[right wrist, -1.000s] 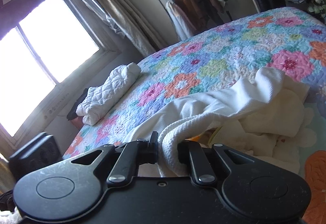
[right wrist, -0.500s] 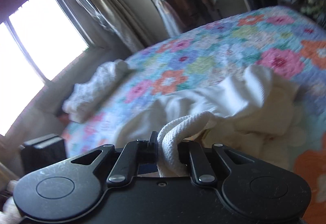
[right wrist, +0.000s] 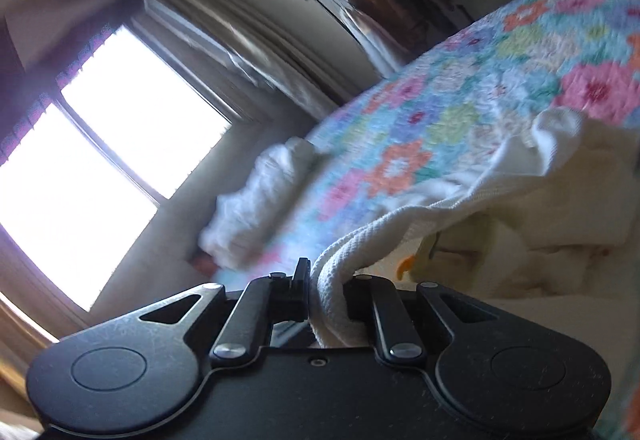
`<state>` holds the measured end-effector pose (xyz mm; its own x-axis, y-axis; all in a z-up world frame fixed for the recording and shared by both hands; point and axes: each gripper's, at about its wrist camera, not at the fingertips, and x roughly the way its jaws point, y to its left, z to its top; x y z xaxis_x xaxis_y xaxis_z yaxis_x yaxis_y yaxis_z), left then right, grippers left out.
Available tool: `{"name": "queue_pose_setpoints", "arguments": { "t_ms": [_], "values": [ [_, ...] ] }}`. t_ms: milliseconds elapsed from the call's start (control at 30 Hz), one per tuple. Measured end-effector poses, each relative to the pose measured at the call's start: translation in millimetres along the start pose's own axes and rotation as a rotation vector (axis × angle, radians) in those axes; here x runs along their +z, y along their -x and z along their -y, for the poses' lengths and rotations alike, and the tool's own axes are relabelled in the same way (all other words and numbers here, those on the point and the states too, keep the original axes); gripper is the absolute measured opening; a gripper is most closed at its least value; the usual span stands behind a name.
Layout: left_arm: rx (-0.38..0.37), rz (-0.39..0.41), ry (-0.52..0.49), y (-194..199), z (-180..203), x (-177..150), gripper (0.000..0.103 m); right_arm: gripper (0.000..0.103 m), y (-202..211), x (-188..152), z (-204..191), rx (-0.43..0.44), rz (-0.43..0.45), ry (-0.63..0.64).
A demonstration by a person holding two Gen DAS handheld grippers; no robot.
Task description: Fold clothes
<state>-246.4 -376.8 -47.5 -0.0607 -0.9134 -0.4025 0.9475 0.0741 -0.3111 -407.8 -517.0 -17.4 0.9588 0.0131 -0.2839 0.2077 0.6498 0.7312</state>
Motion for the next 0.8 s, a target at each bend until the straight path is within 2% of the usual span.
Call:
{"name": "queue_pose_setpoints", "arguments": {
  "t_ms": [33,133,233,333,467,500,533,567,600,633,700,800],
  "values": [
    [-0.009,-0.005,-0.03,0,4,0,0.103,0.013,2,1,-2,-0.004,0.015,0.005],
    [-0.065,-0.05,-0.098,4,14,-3,0.103,0.013,5,4,-12,-0.101,0.04,0.084],
    [-0.09,-0.065,-0.122,3,21,-7,0.103,0.013,-1,0,-14,-0.167,-0.008,0.127],
    [-0.075,-0.074,-0.13,-7,25,-6,0.103,0.013,-7,-6,-16,-0.169,-0.076,0.152],
    [-0.033,-0.031,-0.081,-13,22,-4,0.103,0.013,-14,-10,-26,-0.154,-0.122,0.186],
    [-0.021,-0.023,-0.063,-13,19,-4,0.096,0.013,-16,-9,-27,-0.153,-0.126,0.187],
    [-0.007,-0.017,-0.045,-12,16,-4,0.078,0.013,-17,-9,-25,-0.153,-0.13,0.182],
    [0.005,-0.017,-0.028,-12,12,-4,0.065,0.014,-18,-9,-23,-0.153,-0.135,0.175],
    [0.014,-0.026,-0.01,-14,7,-4,0.047,0.014,-18,-10,-20,-0.159,-0.142,0.17],
    [0.02,-0.035,0.013,-14,1,-3,0.034,0.014,-19,-12,-17,-0.164,-0.148,0.162],
    [0.029,-0.044,0.041,-15,-6,-3,0.017,0.014,-21,-12,-11,-0.15,-0.152,0.138],
    [0.07,-0.039,-0.015,-15,-4,-3,0.011,0.015,-24,-13,-7,-0.132,-0.149,0.118]
  ]
}}
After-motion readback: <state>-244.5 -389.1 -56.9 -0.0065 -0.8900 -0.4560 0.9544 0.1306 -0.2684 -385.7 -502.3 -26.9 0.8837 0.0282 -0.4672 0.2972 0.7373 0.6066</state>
